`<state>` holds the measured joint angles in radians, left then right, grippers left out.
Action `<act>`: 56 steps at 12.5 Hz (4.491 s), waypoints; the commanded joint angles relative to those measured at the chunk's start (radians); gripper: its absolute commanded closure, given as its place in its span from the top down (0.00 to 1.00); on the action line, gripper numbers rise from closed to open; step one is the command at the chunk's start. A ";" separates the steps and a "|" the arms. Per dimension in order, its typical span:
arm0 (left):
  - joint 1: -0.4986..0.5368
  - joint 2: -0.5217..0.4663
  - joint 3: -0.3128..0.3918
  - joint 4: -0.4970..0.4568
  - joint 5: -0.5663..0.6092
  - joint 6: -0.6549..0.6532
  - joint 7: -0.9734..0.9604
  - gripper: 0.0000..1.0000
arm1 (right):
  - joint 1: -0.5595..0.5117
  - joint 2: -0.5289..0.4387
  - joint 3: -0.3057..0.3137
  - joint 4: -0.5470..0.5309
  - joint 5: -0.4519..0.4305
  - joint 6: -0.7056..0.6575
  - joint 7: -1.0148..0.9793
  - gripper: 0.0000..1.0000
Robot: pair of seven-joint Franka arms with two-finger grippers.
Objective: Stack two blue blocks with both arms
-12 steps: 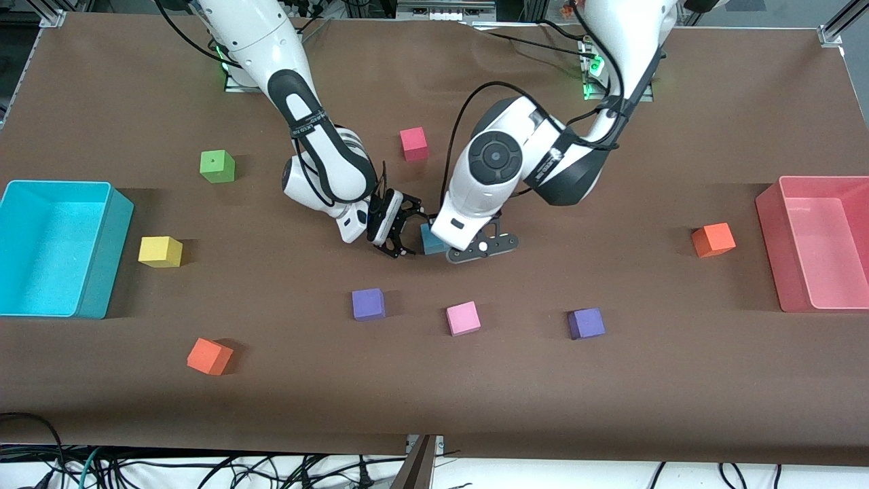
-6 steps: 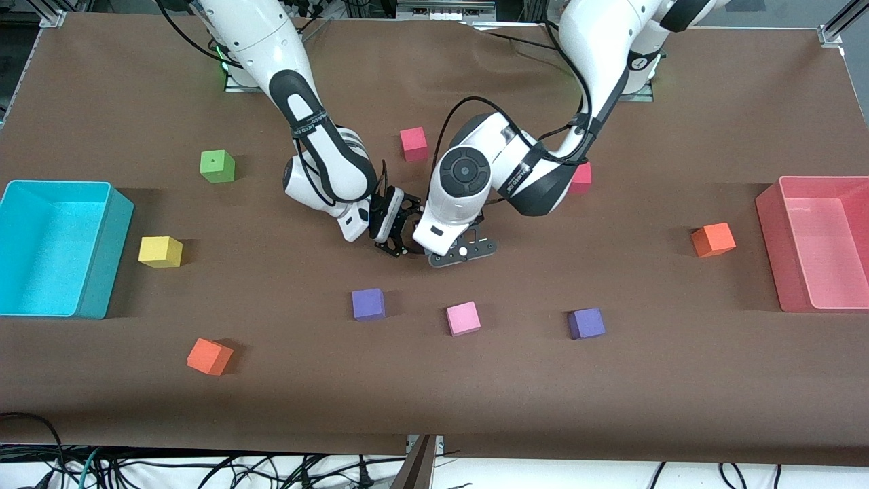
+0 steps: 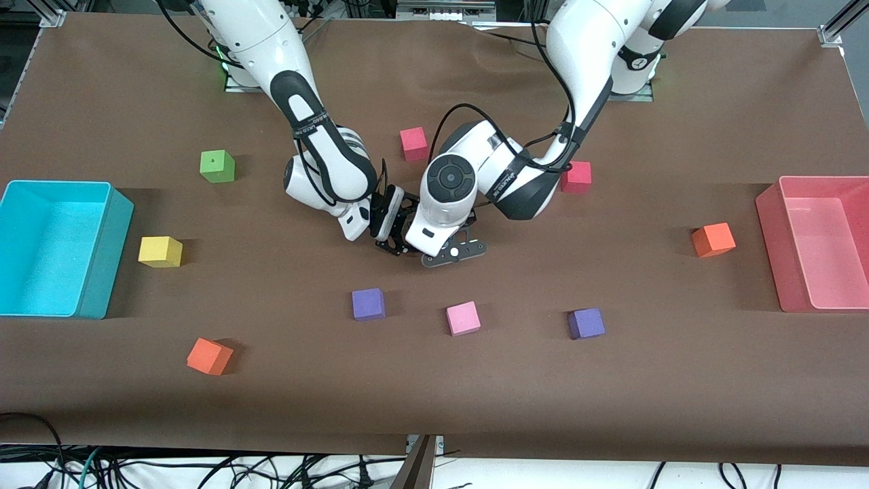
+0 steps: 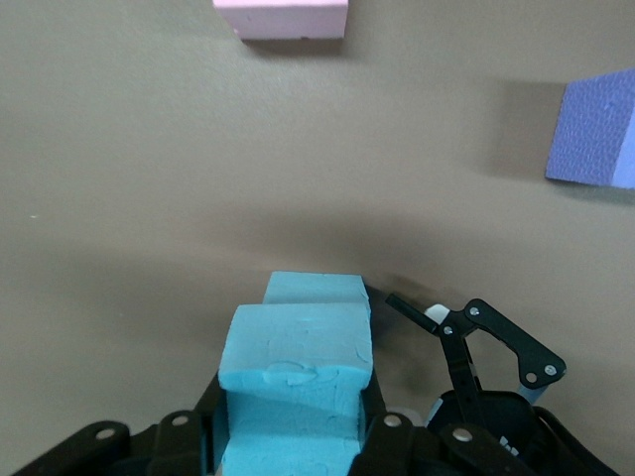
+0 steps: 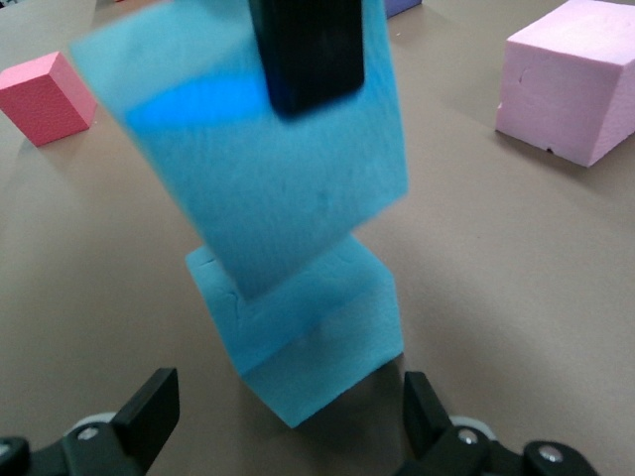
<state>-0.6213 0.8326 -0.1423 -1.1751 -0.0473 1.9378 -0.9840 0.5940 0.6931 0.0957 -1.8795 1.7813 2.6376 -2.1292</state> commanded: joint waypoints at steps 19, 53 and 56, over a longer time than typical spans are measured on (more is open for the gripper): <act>0.027 -0.132 0.020 -0.036 0.001 -0.040 -0.015 1.00 | -0.052 -0.200 -0.005 -0.246 0.018 -0.066 -0.021 1.00; 0.554 -0.903 0.138 -0.537 0.064 -0.367 0.875 1.00 | -0.533 -0.620 -0.137 0.307 -1.774 -0.997 1.988 1.00; 0.555 -0.903 0.139 -0.537 0.064 -0.367 0.875 1.00 | -0.531 -0.655 -0.137 0.263 -1.752 -1.001 2.202 1.00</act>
<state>-0.0749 -0.0486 0.0004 -1.6984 0.0007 1.5804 -0.1315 0.0659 0.0624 -0.0497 -1.5877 0.0141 1.6280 -0.0697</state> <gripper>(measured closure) 0.000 0.000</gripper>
